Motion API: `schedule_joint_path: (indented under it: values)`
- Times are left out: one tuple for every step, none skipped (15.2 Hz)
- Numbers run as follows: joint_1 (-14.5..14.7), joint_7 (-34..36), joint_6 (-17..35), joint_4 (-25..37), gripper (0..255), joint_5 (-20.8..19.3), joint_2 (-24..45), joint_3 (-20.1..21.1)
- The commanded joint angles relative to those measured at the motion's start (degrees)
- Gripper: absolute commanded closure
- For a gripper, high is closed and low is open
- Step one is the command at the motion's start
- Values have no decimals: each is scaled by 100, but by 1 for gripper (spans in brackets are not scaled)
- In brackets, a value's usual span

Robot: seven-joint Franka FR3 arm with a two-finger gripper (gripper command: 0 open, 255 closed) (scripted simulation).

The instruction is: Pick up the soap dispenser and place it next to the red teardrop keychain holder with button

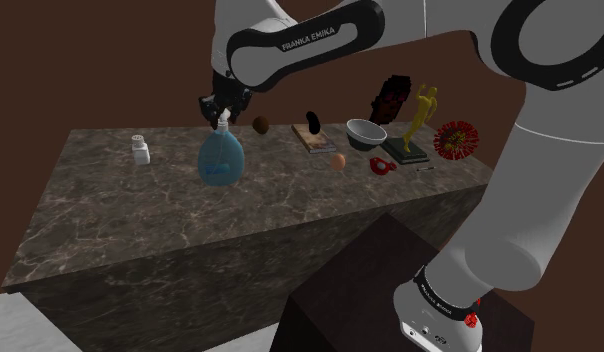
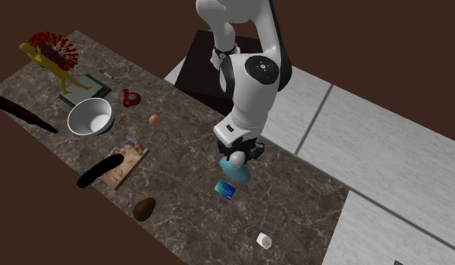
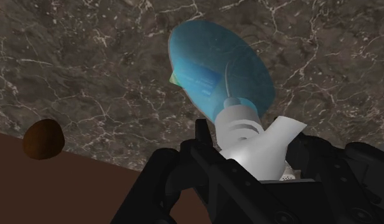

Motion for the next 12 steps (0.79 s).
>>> schedule_joint_path:
  values:
    - [0,0,0,-1,255,0,1,0]
    - [0,0,0,-1,255,0,1,0]
    - [0,0,0,0,255,0,1,0]
    - [0,1,0,-1,255,0,1,0]
    - [0,0,1,-2,255,0,1,0]
    - [0,0,1,-1,255,0,2,0]
    - [0,0,1,-1,255,0,1,0]
    - [-3,-22,-65,39,255,23,-27,7]
    - [-6,-43,-131,82,255,44,-54,14]
    - [-9,-64,-198,125,255,65,-80,20]
    - [-11,-85,-265,170,255,86,-105,26]
    - [-13,-105,-332,216,255,105,-129,32]
